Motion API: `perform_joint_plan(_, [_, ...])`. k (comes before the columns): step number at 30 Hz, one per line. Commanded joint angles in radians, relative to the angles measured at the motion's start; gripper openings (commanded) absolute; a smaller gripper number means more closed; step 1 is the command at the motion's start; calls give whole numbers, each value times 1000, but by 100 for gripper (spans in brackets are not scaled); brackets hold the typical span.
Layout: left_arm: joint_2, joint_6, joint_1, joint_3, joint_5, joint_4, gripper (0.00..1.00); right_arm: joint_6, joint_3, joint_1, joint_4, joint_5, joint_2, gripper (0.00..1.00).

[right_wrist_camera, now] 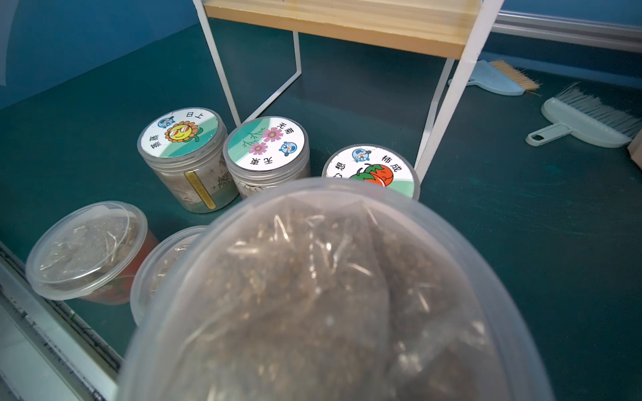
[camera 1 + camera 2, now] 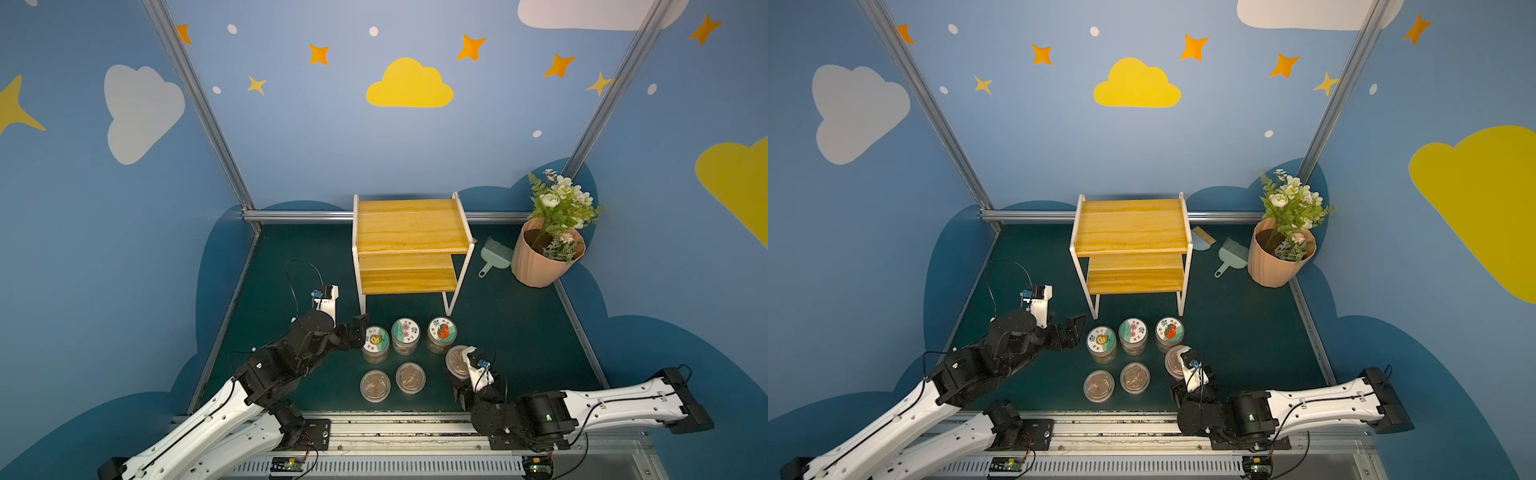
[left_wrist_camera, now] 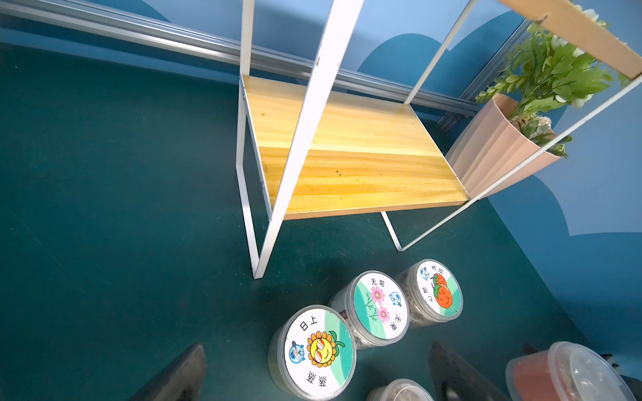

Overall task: Place the seed container on the shelf
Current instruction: Place the seed jar on the shelf.

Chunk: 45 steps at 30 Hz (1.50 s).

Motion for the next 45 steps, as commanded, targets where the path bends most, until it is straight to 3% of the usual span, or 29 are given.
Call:
perform_joint_plan(1, [10,11,-14,45,-26,15,100,-97,45,5,36,46,-6,60])
perform_joint_plan(8, [63,30,-28,129,-26,20,100,-207,154,-11,86,119,58,60])
perform_joint_plan(13, [109,37,-27,202,-28,19,100,-316,197,-57,146,81,42,60])
perform_joint_plan(24, [280,75,-26,435,-14,21,100,-465,446,-314,167,-160,144,61])
perform_joint_plan(31, [406,125,12,613,61,-35,100,-481,604,-465,147,-286,230,59])
perform_joint_plan(37, [448,85,90,686,154,-40,100,-495,782,-623,117,-451,358,58])
perform_joint_plan(45, [454,105,107,743,152,-85,100,-487,955,-766,104,-565,508,57])
